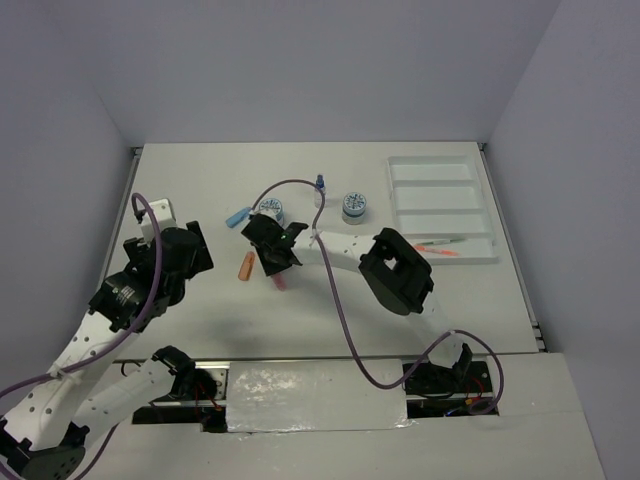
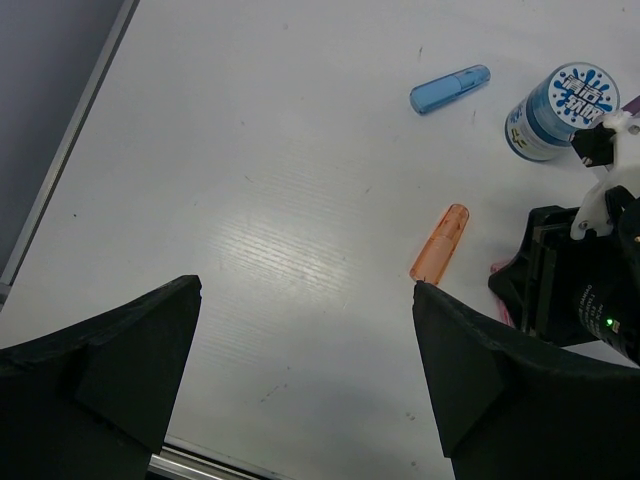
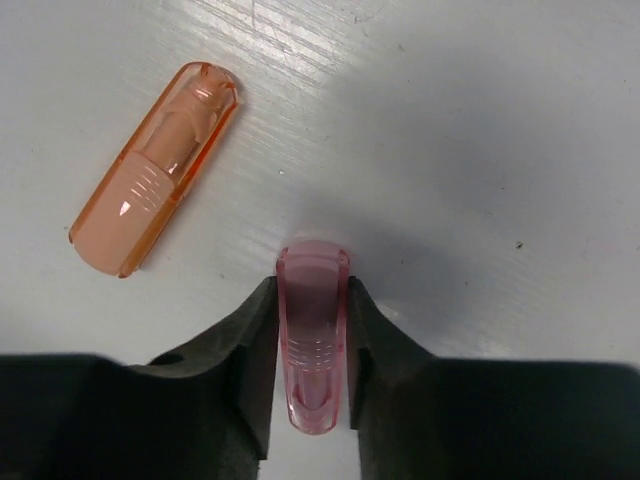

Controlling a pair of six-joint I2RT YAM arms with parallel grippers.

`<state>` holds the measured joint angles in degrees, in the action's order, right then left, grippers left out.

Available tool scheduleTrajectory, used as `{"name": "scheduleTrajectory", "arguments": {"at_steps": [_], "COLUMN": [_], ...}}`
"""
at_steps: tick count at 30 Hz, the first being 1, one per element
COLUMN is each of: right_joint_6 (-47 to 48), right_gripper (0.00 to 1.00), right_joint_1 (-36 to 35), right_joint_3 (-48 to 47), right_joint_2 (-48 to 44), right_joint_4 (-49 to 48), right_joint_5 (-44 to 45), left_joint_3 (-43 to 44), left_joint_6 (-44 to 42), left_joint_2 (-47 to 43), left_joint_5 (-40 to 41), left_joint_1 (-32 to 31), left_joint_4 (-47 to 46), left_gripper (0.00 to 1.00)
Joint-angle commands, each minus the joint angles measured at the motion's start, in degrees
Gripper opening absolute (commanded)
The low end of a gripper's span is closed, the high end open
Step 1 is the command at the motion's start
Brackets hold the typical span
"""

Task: Sort the stationery into containers
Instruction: Pick up the stationery from the center of the board, then place the stationery in the storage box.

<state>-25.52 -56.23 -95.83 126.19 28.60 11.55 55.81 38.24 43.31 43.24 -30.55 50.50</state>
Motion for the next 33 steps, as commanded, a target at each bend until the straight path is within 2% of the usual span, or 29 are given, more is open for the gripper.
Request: {"name": "scheduleTrajectory", "arguments": {"at_steps": [1,2,3,8,12,15,19,25,30,33], "right_joint_6": [0.6,0.6,0.6,3.5,5.6,5.7,0.5,-14.1,-19.6,-21.2], "right_gripper": [0.24,0.06,0.0,0.0,0.0,0.0,0.0,0.01,0.02,0.03], "right_joint_1": [0.0,-0.1,0.0,1.6,7.8,14.9,29.7,44.7,51.4,54.1], "right_joint_3": [3.1,3.5,4.2,9.7,15.7,18.2,21.7,24.9,24.4,24.7], "right_joint_2": [-2.8,-3.1,-4.0,-10.9,-22.2,-27.9,-33.3,-34.5,-30.4,-27.6], "right_joint_4": [2.6,2.3,2.1,-3.4,-6.1,-2.9,-1.8,-3.7,-4.0,-5.7], "right_joint_5": [1.4,1.5,1.8,-1.3,-2.9,-0.5,6.1,14.6,14.8,11.0], "left_joint_3": [-0.5,-0.5,-0.7,-0.8,-1.0,-1.1,-1.0,-1.2,-1.5,-1.7], "left_joint_6": [-1.4,-1.4,-1.7,-1.8,-1.8,-1.9,-2.0,-2.6,-3.2,-3.6], "left_joint_2": [-0.2,-0.1,-0.1,0.0,-0.4,-0.7,-0.1,-0.2,-0.7,-0.8], "left_joint_5": [-0.4,-0.6,-0.8,-1.1,-1.1,-1.3,-1.8,-2.7,-3.7,-4.2], "left_joint_1": [0.3,0.2,0.2,0.2,0.2,0.2,0.2,0.2,0.2,0.2], "left_joint_4": [-2.1,-2.1,-2.2,-2.3,-2.4,-2.8,-2.9,-3.4,-3.9,-4.4], "left_gripper": [0.99,0.99,0.99,0.99,0.99,0.99,0.99,0.99,0.99,0.99]}}
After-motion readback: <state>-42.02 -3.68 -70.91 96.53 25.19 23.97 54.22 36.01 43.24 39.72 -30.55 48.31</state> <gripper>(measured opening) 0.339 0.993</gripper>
